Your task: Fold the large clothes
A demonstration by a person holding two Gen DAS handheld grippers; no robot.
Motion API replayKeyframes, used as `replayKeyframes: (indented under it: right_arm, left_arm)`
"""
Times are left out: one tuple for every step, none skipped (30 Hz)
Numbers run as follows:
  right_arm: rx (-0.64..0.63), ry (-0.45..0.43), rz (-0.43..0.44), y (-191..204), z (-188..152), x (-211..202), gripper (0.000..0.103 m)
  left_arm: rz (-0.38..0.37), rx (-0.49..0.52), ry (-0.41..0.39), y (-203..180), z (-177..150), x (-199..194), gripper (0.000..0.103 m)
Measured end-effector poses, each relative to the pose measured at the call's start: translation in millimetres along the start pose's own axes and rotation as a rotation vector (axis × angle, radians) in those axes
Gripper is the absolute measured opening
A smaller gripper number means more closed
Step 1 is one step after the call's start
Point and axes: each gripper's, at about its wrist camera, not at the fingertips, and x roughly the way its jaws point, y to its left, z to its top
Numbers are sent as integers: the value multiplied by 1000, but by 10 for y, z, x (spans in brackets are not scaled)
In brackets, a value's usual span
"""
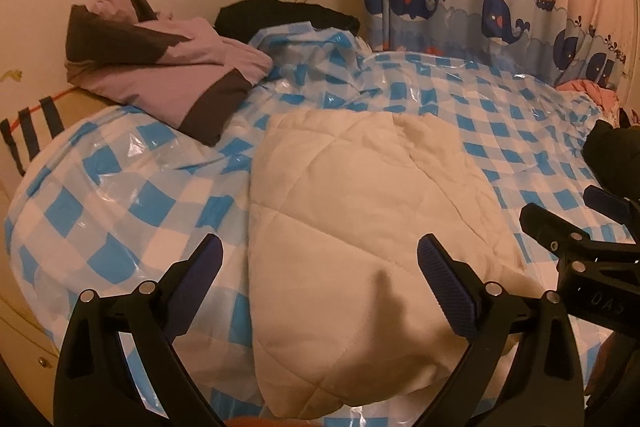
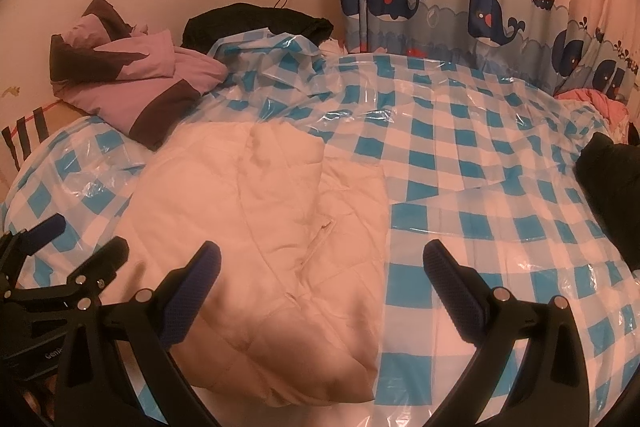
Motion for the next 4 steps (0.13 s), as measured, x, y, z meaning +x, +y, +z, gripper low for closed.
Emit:
replayKeyframes:
  right_arm:
    - [-1, -1, 0, -1, 0, 0, 98]
    - [-1, 0, 1, -4, 1, 1, 98]
    - [-1, 0, 1, -6, 4, 2, 98]
    - [-2, 0, 1, -6, 1, 3, 98]
  left_arm:
    - [-3, -3, 4, 2, -1, 3, 94]
    - [-4, -3, 6, -5, -10, 7, 94]
    - [-7, -1, 9, -1, -8, 11, 94]
    - [-8, 0, 10, -5, -15, 15, 94]
